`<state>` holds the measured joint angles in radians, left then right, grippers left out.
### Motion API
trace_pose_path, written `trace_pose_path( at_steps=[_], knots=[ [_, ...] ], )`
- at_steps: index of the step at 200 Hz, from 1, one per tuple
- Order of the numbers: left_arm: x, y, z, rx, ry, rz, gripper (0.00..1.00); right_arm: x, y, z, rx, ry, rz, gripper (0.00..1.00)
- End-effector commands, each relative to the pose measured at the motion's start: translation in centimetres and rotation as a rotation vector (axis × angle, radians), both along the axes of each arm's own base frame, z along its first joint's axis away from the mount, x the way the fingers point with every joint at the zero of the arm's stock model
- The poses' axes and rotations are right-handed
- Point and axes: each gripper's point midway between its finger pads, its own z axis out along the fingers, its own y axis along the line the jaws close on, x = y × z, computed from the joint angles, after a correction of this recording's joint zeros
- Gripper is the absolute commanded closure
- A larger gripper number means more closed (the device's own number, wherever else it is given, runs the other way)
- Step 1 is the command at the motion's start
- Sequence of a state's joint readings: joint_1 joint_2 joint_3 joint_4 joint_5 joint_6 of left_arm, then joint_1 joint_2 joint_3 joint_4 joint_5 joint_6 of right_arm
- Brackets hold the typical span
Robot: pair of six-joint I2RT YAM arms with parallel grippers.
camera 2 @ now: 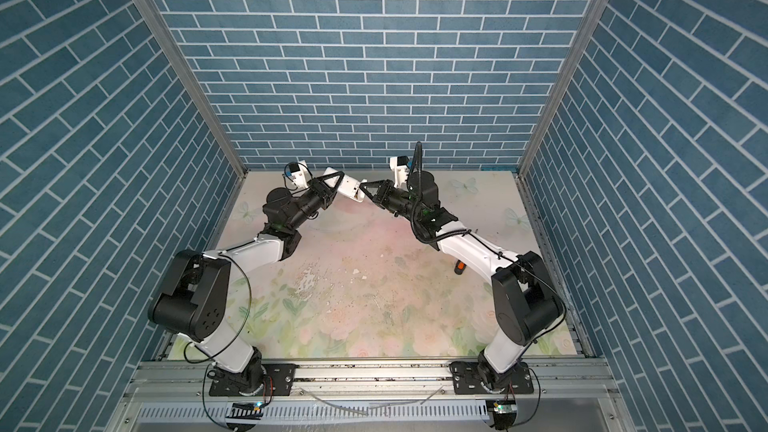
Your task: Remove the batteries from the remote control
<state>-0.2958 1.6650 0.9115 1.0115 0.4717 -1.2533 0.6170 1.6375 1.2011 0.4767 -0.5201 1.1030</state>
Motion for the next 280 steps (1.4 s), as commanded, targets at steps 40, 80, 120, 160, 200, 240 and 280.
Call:
trace_pose_path(
  at_steps=[40,80,120,160,200,240,280],
  knots=[
    [0.2,0.5,-1.3,0.001,-0.003,0.011,1.00,-0.7,-3.0,2.8,0.024,-0.042,-0.036,0.96],
    [-0.3,0.7,-3.7,0.026,0.047,0.014,1.00,0.1,-9.0,-1.3,-0.216,-0.002,-0.180,0.97],
    [-1.5,1.0,-6.7,0.061,0.108,0.027,1.00,1.0,-16.8,-6.3,-0.490,0.089,-0.343,0.98],
    [-3.2,1.1,-10.5,0.145,0.184,0.051,1.00,2.4,-22.7,-11.1,-0.731,0.182,-0.450,1.00],
    [-4.9,1.2,-13.0,0.186,0.226,0.077,1.00,4.2,-26.3,-15.8,-0.905,0.257,-0.524,1.00],
    [-6.5,1.3,-14.8,0.236,0.252,0.108,1.00,5.6,-28.3,-20.4,-1.038,0.350,-0.540,1.00],
    [-7.2,1.6,-15.3,0.269,0.252,0.114,1.00,6.9,-29.6,-23.1,-1.139,0.398,-0.561,1.00]
  ],
)
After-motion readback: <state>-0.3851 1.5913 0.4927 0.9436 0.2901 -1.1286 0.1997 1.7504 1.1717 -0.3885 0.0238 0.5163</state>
